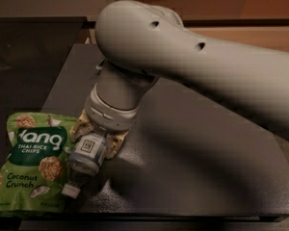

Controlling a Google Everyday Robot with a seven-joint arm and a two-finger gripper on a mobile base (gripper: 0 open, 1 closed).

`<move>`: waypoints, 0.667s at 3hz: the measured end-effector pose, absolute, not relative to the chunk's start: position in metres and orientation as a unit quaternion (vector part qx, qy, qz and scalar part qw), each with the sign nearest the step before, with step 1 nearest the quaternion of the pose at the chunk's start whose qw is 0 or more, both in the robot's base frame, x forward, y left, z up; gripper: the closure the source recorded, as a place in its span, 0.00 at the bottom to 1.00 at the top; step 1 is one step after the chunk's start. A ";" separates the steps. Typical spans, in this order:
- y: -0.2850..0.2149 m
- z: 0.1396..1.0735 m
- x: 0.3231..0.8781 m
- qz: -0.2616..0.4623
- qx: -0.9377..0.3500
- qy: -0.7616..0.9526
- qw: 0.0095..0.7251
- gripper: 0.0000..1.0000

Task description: Move blue plastic bottle near green rice chip bag

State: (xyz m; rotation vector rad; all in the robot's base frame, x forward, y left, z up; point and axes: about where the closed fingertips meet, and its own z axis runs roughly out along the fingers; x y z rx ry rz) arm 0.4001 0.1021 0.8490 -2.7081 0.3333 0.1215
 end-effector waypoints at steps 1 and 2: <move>0.102 0.850 0.399 0.042 -0.971 0.120 0.204 0.00; 0.102 0.850 0.399 0.042 -0.971 0.120 0.204 0.00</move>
Offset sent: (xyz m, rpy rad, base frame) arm -0.0010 0.0003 0.0014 -0.0004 -0.0025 -0.0015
